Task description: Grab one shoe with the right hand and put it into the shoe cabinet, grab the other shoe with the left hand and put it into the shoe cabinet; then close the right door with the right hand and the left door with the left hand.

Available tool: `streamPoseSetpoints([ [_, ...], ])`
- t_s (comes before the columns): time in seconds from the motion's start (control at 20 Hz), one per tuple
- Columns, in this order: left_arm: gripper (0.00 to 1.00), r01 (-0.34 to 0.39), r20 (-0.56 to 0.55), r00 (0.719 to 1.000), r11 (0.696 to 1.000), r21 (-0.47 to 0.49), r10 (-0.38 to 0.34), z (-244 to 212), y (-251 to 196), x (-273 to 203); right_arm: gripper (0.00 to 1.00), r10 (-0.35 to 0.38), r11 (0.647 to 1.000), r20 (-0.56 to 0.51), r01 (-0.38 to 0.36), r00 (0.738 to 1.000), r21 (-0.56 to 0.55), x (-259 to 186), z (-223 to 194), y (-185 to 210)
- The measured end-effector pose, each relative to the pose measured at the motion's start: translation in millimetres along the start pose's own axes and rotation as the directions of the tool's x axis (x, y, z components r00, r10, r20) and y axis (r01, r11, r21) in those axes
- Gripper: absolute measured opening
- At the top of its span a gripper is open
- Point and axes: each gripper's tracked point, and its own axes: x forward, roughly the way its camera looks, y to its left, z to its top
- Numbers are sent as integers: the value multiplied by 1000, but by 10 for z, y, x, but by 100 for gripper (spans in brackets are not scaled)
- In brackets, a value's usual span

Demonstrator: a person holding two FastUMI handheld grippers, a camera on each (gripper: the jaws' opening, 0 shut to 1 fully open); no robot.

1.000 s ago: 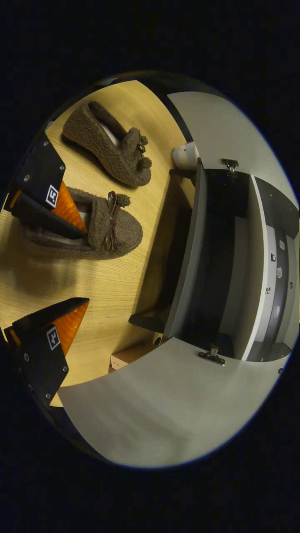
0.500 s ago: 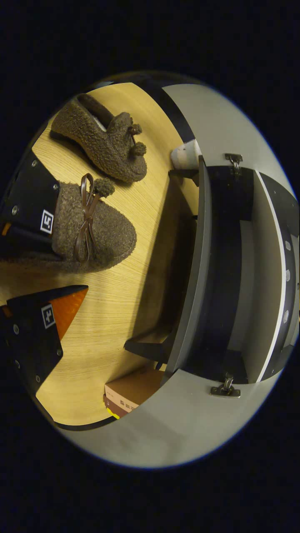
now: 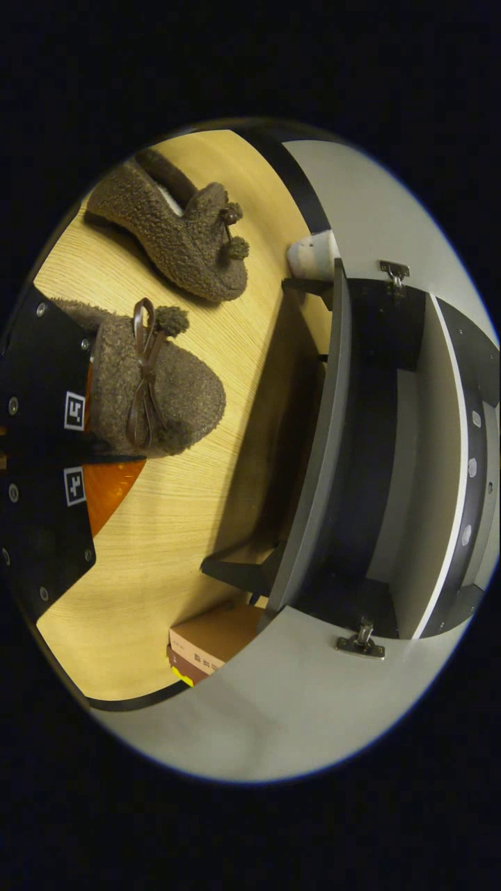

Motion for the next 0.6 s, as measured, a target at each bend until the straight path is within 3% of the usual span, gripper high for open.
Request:
streamPoseSetpoints([
  [0.4,96,38,-11,999,999,-21,-38,-62,-43,30,5,-83,986,138,61,987,156,-835,581,-203],
  [0.5,99,42,-14,999,999,-15,-43,-90,-42,35,4,-106,981,190,72,976,178,-1158,862,-231],
  [0.6,99,55,-12,998,998,-24,-55,-100,-63,25,4,-121,982,291,71,949,177,-1476,1288,-271],
])
